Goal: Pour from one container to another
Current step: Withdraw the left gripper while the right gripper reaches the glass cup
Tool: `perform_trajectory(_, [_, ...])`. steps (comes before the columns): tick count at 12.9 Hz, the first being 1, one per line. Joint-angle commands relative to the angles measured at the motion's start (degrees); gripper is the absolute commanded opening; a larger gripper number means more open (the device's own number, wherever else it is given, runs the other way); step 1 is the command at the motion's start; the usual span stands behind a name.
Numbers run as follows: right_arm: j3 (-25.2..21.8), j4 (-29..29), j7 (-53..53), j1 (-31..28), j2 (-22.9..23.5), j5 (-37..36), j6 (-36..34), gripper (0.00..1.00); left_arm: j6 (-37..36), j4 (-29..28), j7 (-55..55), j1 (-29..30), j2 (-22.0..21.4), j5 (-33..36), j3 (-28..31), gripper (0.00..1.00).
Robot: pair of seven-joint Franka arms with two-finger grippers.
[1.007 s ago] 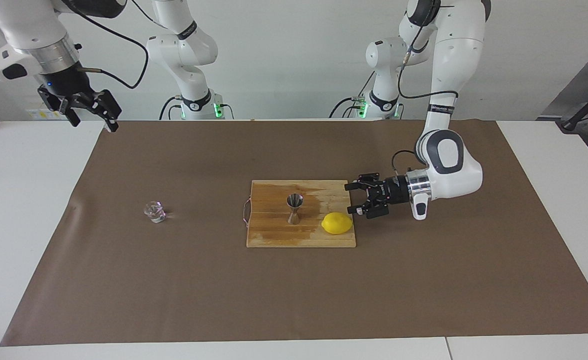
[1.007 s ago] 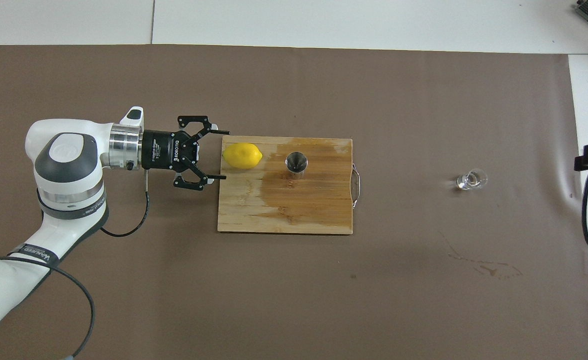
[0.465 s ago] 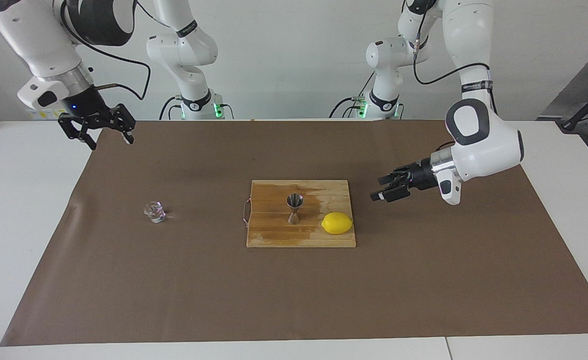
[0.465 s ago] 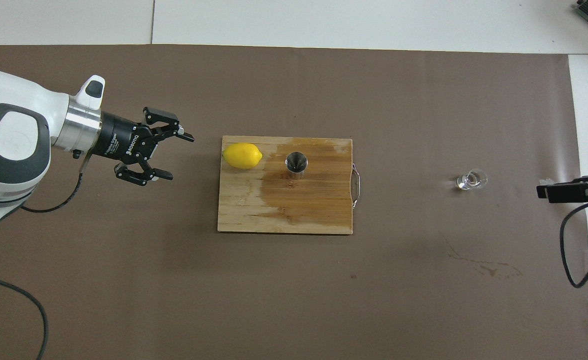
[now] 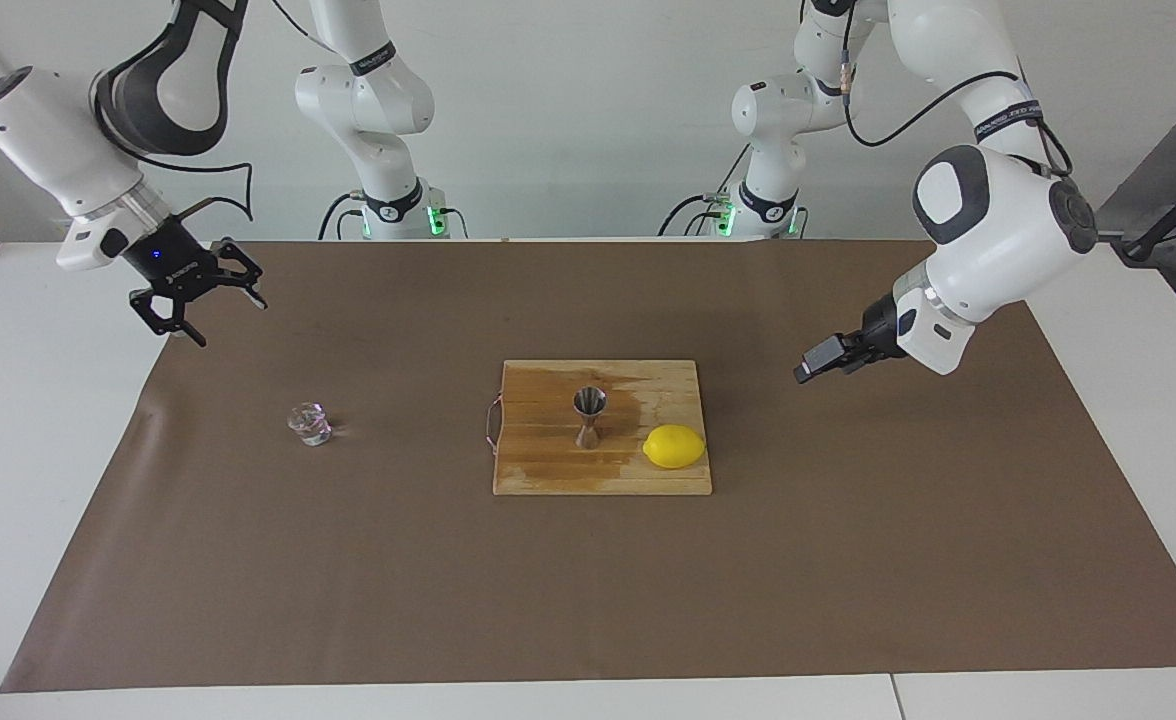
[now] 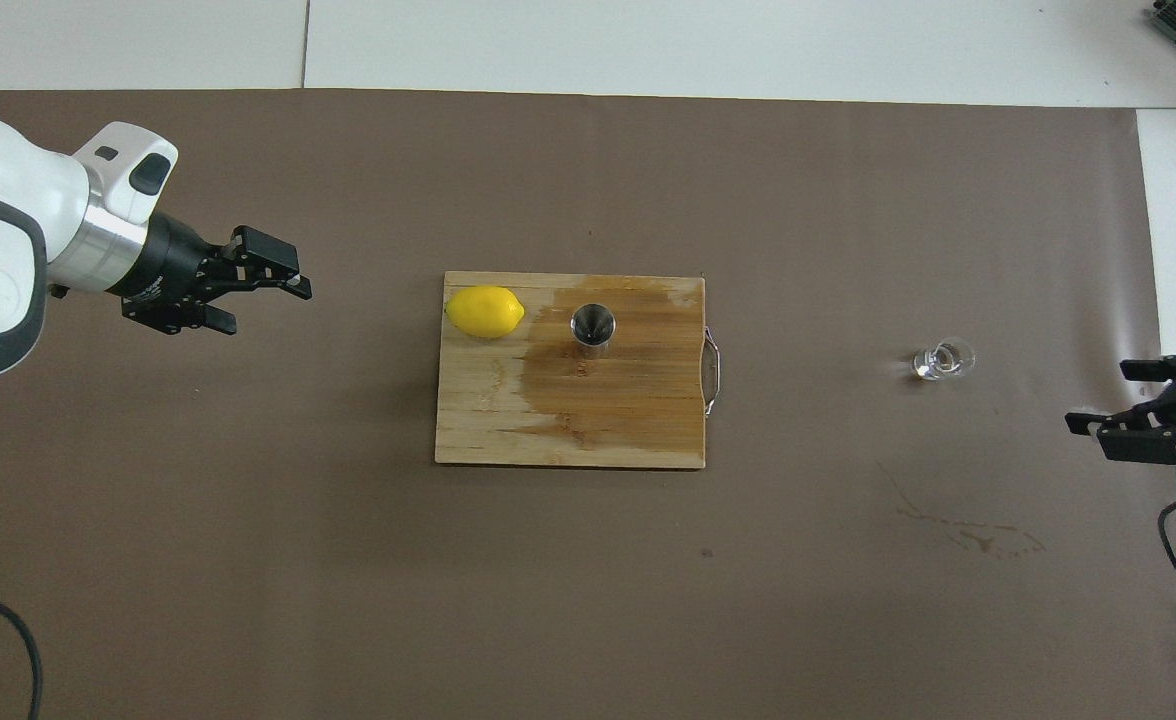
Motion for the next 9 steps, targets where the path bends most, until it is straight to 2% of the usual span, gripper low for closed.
perform_trajectory(1, [0.5,0.2,-14.4,-3.7,5.3,9.4,1.6,1.00,0.1,1.5,7.5,-0.6,-1.1,6.8,0.2,1.00])
perform_trajectory(3, [0.5,1.7,-20.4,-4.7,9.4,16.5,0.5,1.00,1.8,2.4,12.5,-0.7,-1.2,9.6,0.2,1.00])
perform_trajectory(5, [0.5,8.0,-30.7,-5.6,15.8,19.3,-4.1,1.00,1.9,3.6,15.9,-0.7,-1.6,9.9,0.3,1.00])
perform_trajectory(9, [0.7,12.1,-46.4,-5.9,23.0,22.9,-9.4,1.00,1.1,3.6,17.4,-0.6,-6.2,10.0,0.4,1.00])
